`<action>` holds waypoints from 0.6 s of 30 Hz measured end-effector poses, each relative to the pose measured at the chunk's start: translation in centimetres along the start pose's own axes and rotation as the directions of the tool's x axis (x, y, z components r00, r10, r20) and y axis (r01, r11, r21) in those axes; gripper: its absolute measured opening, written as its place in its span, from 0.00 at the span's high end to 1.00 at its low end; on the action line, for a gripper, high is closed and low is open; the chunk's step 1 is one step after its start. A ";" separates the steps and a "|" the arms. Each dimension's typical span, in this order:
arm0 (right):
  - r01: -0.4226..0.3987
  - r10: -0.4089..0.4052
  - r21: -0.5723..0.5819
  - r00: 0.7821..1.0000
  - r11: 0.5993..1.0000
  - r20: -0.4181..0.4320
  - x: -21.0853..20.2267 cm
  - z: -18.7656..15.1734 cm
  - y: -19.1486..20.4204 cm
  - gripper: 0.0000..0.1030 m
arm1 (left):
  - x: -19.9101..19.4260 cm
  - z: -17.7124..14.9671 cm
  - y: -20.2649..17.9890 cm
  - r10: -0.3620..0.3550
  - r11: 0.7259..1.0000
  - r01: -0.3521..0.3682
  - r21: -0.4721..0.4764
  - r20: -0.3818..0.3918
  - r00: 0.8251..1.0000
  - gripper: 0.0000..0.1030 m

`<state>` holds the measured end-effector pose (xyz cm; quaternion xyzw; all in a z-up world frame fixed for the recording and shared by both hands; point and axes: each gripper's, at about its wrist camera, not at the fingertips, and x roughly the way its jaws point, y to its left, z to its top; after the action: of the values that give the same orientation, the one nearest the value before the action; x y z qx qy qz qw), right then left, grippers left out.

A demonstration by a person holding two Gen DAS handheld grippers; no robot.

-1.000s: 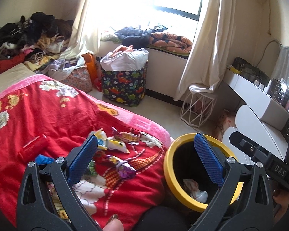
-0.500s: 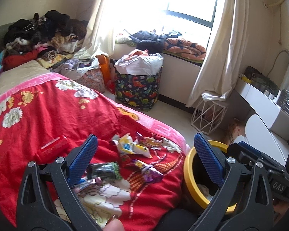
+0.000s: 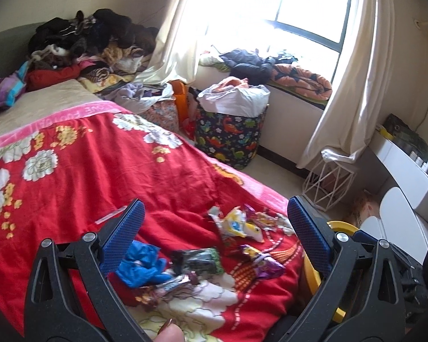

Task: Collect trash
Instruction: 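Move both tools back toward the candy wrappers and blue glove, then close the left gripper on the blue glove while the right grasps a purple wrapper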

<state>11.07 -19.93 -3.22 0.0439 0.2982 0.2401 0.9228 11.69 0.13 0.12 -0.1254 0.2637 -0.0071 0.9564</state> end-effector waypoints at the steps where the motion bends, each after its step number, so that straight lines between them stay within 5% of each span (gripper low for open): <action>1: -0.003 0.003 -0.005 1.000 1.000 -0.006 0.3 0.0 0.2 0.19 | 0.2 0.0 0.5 0.007 1.000 -0.007 -0.008 -0.009 1.000 0.11; 18: 0.024 -0.029 -0.026 0.978 0.999 -0.207 7.7 -1.9 0.1 0.30 | 3.8 -3.4 7.9 0.051 0.974 -0.093 -0.209 -0.199 0.979 0.12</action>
<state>15.40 -16.33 -8.79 0.0041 0.3905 0.2345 0.8902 12.85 6.65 -6.55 -0.2180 0.3582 0.0446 0.9068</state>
